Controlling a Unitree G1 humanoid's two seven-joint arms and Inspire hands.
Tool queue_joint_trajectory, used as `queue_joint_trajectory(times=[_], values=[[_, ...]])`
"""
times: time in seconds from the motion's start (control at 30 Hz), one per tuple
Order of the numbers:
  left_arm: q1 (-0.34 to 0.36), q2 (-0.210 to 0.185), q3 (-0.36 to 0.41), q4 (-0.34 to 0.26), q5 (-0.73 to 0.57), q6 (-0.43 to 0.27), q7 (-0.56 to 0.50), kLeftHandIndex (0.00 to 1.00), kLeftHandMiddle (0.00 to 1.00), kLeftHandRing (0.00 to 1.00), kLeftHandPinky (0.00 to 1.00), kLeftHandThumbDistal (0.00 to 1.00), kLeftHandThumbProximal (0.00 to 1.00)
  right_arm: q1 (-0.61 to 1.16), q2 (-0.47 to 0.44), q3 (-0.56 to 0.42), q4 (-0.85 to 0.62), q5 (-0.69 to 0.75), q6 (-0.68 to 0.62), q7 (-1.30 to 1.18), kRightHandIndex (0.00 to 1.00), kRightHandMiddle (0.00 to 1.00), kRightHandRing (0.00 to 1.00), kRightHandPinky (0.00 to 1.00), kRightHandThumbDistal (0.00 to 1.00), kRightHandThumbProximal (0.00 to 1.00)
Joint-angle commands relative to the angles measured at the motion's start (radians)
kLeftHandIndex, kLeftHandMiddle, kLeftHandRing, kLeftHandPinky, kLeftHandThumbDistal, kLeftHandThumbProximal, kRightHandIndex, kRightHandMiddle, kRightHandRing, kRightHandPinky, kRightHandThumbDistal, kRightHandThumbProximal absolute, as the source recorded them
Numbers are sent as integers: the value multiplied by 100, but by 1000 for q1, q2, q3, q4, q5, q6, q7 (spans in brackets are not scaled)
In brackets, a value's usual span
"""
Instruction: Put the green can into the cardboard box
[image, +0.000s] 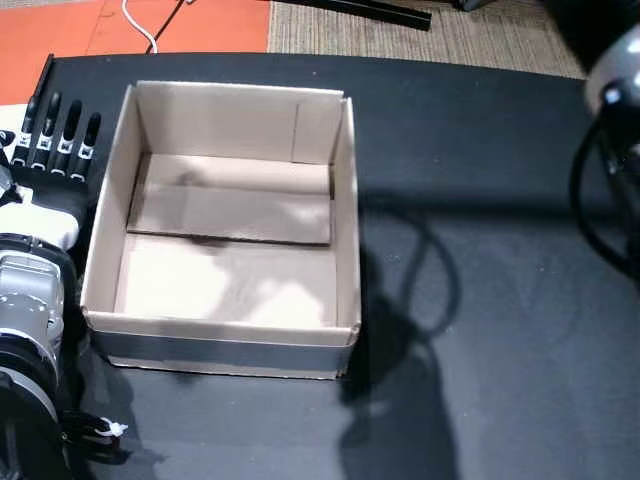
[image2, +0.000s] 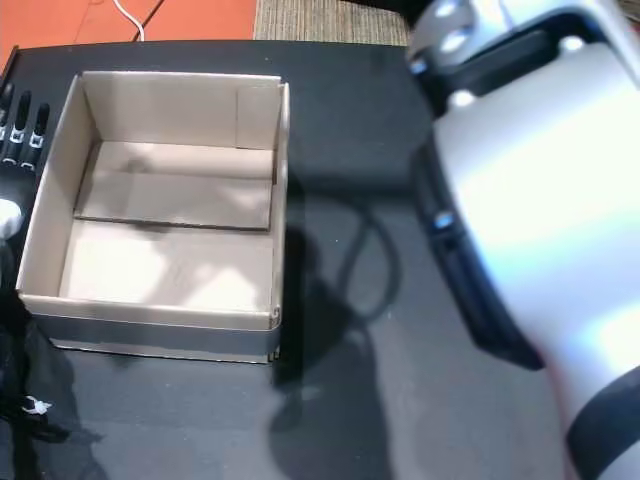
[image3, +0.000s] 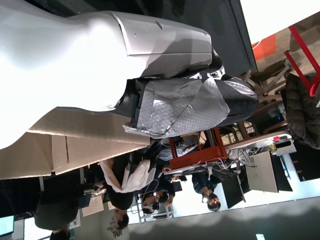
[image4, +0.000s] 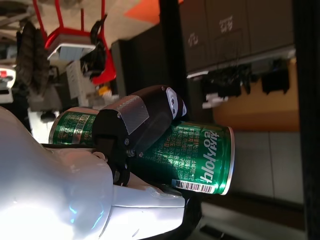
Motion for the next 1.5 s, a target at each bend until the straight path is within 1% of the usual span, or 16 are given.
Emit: queue_joint_trajectory(times=[0.0, 0.23, 0.27, 0.3, 0.37, 0.53, 0.63, 0.7, 0.73, 0.83, 0.93, 1.07, 1.13, 1.3, 1.37, 1.47], values=[[-11, -5, 1, 5, -3, -6, 1, 43, 45, 57, 73, 4, 79, 11, 0, 3, 1, 6, -17, -1, 29, 21, 28, 41, 21, 0], [-7, -8, 1, 4, -2, -10, 2, 38, 42, 54, 68, 7, 75, 97, -28, 16, 21, 14, -14, 63, 31, 22, 28, 40, 15, 0], [-6, -9, 1, 4, -2, -11, -5, 37, 42, 55, 68, 6, 74, 108, -31, 16, 26, 13, 1, 76, 31, 23, 29, 41, 11, 0], [-6, -10, 2, 4, -3, -13, -5, 37, 42, 54, 66, 7, 74, 117, -35, 21, 34, 9, 36, 108, 34, 24, 30, 41, 14, 0], [-4, -13, -1, 4, 0, -18, -9, 37, 42, 55, 65, 8, 76, 124, -42, 47, 53, -13, 132, 216, 33, 29, 34, 40, 5, 0], [-4, -17, -4, 2, -1, -18, -10, 35, 41, 52, 65, 11, 74, 144, -33, 149, 71, -92, 353, 465, 24, 26, 35, 41, 26, 0], [-7, -16, 0, 2, -8, -8, -13, 35, 42, 52, 65, 12, 73, 182, -23, 169, 73, -100, 402, 521, 20, 22, 32, 39, 19, 0], [-9, -18, 0, 2, -7, -9, -9, 35, 43, 53, 65, 7, 72, 208, -18, 163, 74, -90, 415, 546, 16, 20, 30, 36, 25, 0], [-8, -20, 0, 1, -7, -12, -12, 36, 46, 57, 72, 1, 74, 222, -16, 164, 75, -91, 415, 544, 16, 19, 29, 36, 28, 0], [-9, -26, -2, 1, -5, -21, -10, 42, 52, 67, 80, 0, 88, 254, -4, 179, 77, -109, 422, 523, 17, 21, 30, 38, 20, 0], [-13, -30, -2, 1, -4, -22, 5, 44, 55, 70, 80, 0, 93, 276, 24, 179, 79, -107, 442, 516, 16, 20, 29, 38, 19, 0], [-16, -36, 3, -1, -11, -20, 1, 50, 61, 73, 81, 0, 97, 303, 55, 175, 81, -100, 452, 525, 13, 17, 26, 35, 23, 0], [-16, -39, 4, -2, -13, -22, -8, 53, 62, 74, 80, 0, 99, 316, 59, 179, 79, -103, 429, 526, 11, 16, 25, 33, 20, 0], [-14, -41, 1, -1, -8, -24, -19, 55, 62, 72, 82, 0, 100, 344, 67, 177, 80, -101, 421, 535, 17, 20, 29, 37, 5, 0], [-14, -45, -1, -2, -5, -32, -18, 61, 66, 76, 85, 0, 100, 359, 68, 175, 80, -98, 409, 532, 18, 21, 30, 38, 8, 0], [-16, -48, 4, -2, -11, -36, -15, 61, 66, 76, 86, 0, 100, 380, 73, 173, 82, -94, 410, 541, 19, 21, 30, 37, 8, 0]])
